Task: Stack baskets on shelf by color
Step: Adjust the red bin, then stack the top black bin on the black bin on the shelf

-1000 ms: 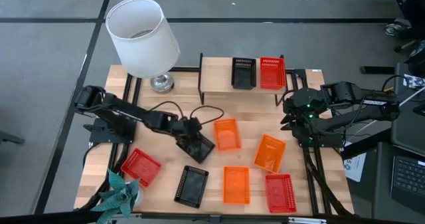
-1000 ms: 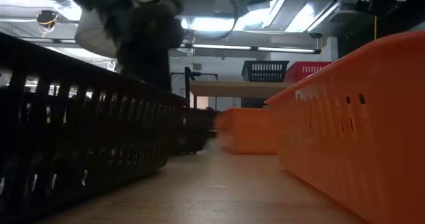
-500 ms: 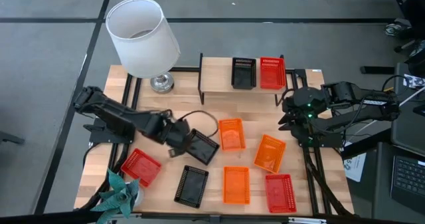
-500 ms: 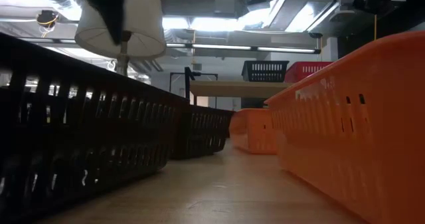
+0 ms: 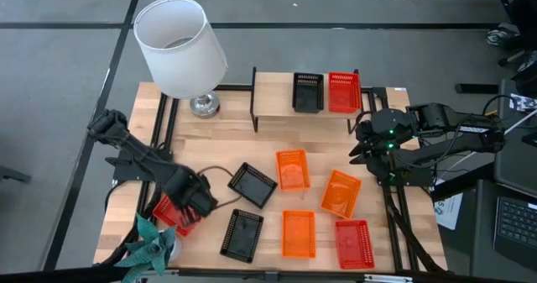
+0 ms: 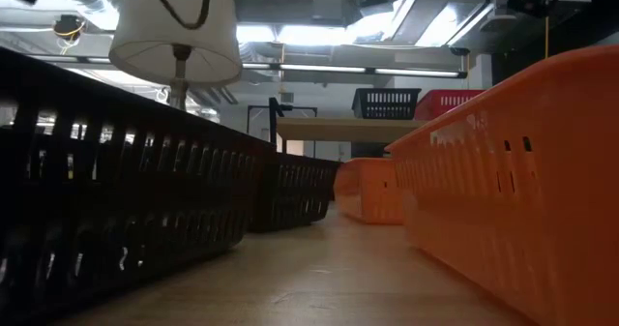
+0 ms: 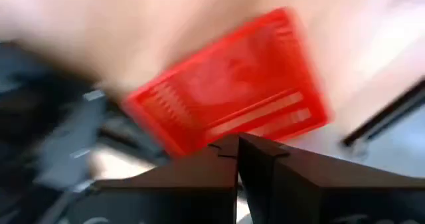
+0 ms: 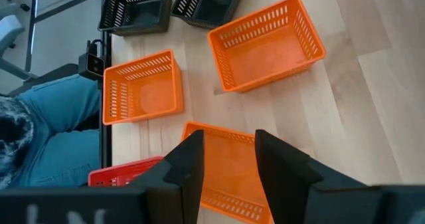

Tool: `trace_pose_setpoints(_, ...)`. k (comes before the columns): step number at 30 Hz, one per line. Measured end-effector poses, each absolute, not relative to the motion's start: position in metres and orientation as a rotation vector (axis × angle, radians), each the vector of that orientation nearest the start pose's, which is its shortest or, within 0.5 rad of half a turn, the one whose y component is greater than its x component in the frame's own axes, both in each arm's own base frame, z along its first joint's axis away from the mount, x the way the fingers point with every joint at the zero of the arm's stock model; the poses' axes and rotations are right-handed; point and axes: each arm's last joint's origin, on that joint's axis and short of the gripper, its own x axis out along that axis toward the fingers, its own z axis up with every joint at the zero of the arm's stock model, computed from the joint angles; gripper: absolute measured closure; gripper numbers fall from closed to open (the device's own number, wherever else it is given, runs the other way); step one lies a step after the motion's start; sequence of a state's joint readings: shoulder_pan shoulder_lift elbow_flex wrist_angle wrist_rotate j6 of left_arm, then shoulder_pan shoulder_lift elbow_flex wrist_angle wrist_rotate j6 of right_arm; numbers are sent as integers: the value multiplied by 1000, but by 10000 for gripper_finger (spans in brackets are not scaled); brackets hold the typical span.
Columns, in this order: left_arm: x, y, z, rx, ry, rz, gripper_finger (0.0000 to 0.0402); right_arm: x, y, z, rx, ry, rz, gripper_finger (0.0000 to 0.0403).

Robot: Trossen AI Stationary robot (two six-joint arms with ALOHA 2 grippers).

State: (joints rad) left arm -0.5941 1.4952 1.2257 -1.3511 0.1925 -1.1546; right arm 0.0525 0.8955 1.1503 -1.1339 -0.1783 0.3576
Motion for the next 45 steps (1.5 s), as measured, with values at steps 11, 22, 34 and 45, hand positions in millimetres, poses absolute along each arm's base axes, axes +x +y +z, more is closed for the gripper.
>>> trace_pose_setpoints(11, 180, -153, 189, -625, 1731, 441, 401, 138, 12, 355, 363, 908, 67, 270)
trace_pose_setpoints(22, 247, -104, 161, -478, 1049, 367, 402, 138, 12, 355, 363, 908, 67, 270)
trace_pose_setpoints(34, 289, -90, 228, -269, 937, 247, 402, 138, 12, 355, 372, 908, 62, 270)
trace_pose_setpoints(45, 242, -124, 256, -54, 1075, 168, 402, 153, 21, 324, 397, 927, 104, 270)
